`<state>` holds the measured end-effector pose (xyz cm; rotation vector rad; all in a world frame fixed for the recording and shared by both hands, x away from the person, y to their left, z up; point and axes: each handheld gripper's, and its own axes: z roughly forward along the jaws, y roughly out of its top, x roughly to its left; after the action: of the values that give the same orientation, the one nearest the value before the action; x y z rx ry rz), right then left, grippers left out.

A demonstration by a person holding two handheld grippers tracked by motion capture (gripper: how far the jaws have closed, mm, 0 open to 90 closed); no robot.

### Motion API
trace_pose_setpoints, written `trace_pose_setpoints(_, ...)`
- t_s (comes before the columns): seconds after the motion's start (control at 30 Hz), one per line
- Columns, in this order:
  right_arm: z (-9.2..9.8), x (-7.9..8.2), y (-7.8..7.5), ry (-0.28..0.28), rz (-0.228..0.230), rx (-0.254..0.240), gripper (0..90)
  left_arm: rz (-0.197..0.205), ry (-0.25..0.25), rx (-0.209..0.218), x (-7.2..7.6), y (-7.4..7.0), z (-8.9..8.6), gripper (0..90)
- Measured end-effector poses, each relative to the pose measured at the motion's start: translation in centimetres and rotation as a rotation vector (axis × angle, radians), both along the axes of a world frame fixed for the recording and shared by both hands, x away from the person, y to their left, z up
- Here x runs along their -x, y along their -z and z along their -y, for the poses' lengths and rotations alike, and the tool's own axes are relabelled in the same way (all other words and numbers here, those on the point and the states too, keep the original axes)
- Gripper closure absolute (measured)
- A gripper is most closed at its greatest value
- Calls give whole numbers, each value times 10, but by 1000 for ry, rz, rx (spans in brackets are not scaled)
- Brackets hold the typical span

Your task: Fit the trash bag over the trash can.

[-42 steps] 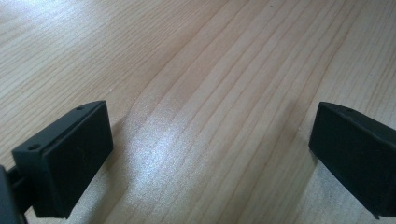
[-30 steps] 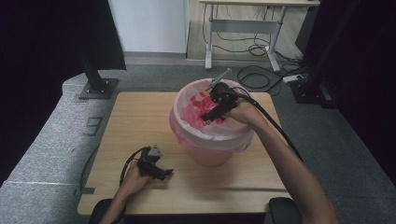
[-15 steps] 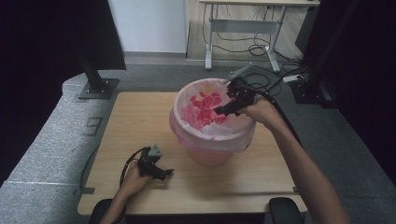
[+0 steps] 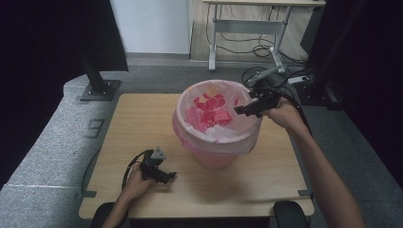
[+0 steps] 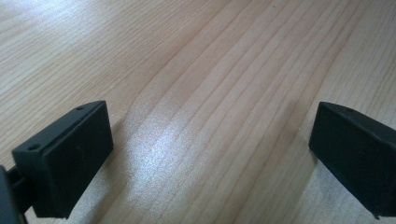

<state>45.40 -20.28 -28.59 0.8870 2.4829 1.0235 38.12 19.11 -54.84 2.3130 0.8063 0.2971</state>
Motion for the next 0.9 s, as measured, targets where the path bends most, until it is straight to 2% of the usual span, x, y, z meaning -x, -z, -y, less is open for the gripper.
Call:
trace_pose_setpoints(0.63,60,17,4,101,2,-71,103,-1,-10,3,0,0,1,0)
trace_pose_setpoints(0.9,83,27,17,150,-2,-39,105,-1,-12,3,0,0,1,0)
